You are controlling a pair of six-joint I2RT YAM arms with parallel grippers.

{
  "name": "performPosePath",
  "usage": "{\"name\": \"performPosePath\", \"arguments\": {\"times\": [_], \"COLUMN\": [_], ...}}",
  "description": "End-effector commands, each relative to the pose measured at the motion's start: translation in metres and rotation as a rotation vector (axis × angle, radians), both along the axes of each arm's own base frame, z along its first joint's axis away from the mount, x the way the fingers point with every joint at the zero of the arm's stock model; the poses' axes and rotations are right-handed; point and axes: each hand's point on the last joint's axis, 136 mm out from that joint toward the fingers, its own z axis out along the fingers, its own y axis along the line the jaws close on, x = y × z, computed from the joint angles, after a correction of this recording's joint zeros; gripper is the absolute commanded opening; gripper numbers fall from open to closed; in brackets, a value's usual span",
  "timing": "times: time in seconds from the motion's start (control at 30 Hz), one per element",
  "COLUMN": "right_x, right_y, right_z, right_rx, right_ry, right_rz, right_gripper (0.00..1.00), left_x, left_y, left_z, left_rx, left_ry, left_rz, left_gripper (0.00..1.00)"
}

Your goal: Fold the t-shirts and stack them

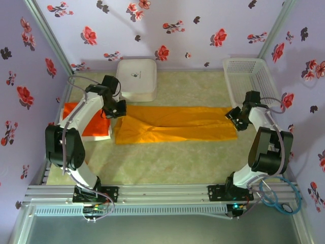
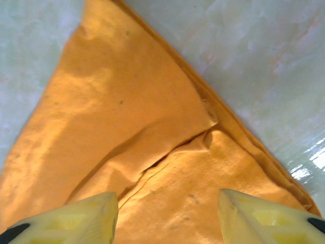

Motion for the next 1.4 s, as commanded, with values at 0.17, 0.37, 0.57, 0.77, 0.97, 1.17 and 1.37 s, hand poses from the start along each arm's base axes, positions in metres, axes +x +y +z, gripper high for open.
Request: {"name": "performPosePath", "arguments": {"times": [0.17,0.37,0.57,0.77,0.97,1.17,1.37], "right_x": [-0.007,-0.011,-0.010,-0.010,-0.014,-0.017,-0.017], "right_y": [0.019,0.020,0.020,0.022,0.025,0.025,0.028], "right_z": [0.019,0.016,0.018,0.020,0.018,0.015,0.012], "right_rx": [0.026,0.027,0.029,0.039,0.048,0.049,0.068], "right_ry": [-0.061,-0.046,-0.049,-0.054,-0.055,-0.058,-0.061], "right_rz": [0.045,0.056,0.058,0.059,0.068,0.069,0.062], "right_gripper": [0.55,0.54,0.55,0.55,0.55,0.54,0.54], "left_x": [0.015,0.025,0.036,0.044,0.044,0.028,-0.002], "left_y": [0.000,-0.002,0.002,0.006,0.011,-0.001,-0.042], "left_z": [-0.001,-0.009,-0.015,-0.030,-0.042,-0.030,-0.031], "left_rx": [0.008,0.017,0.063,0.101,0.114,0.014,-0.213], "left_ry": [-0.011,0.001,0.005,0.042,0.046,0.011,-0.003], "left_rz": [-0.019,-0.028,-0.038,-0.030,0.011,0.047,0.101], "left_gripper": [0.00,0.00,0.00,0.03,0.42,0.46,0.46]}}
